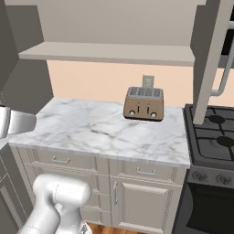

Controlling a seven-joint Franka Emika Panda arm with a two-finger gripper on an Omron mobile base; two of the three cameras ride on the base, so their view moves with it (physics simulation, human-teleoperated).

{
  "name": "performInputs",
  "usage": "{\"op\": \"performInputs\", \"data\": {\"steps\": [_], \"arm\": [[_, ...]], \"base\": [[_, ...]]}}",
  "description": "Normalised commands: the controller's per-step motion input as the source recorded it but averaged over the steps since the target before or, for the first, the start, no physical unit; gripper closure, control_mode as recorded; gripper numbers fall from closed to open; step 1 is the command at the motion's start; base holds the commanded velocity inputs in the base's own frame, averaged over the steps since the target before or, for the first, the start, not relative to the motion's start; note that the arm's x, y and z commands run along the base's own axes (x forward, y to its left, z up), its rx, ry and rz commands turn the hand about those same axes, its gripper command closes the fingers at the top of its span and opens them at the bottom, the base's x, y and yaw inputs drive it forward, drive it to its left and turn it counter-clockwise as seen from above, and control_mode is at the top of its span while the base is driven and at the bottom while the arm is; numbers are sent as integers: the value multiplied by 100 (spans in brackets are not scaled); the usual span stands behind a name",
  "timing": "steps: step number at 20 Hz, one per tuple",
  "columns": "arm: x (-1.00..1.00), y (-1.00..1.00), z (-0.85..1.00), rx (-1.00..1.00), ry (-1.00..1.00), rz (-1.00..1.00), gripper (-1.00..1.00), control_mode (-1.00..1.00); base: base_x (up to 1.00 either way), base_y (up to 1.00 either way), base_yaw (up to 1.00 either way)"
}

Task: Open the cabinet. Pick the dish brush and place it next to the sink. Then close the cabinet.

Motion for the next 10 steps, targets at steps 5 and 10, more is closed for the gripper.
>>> {"op": "performInputs", "data": {"steps": [5,10], "arm": [[0,43,37,-1,-42,-14,-100,-100],[-15,46,41,-1,-26,-11,-100,-100]], "base": [[0,0,0],[0,0,0]]}}
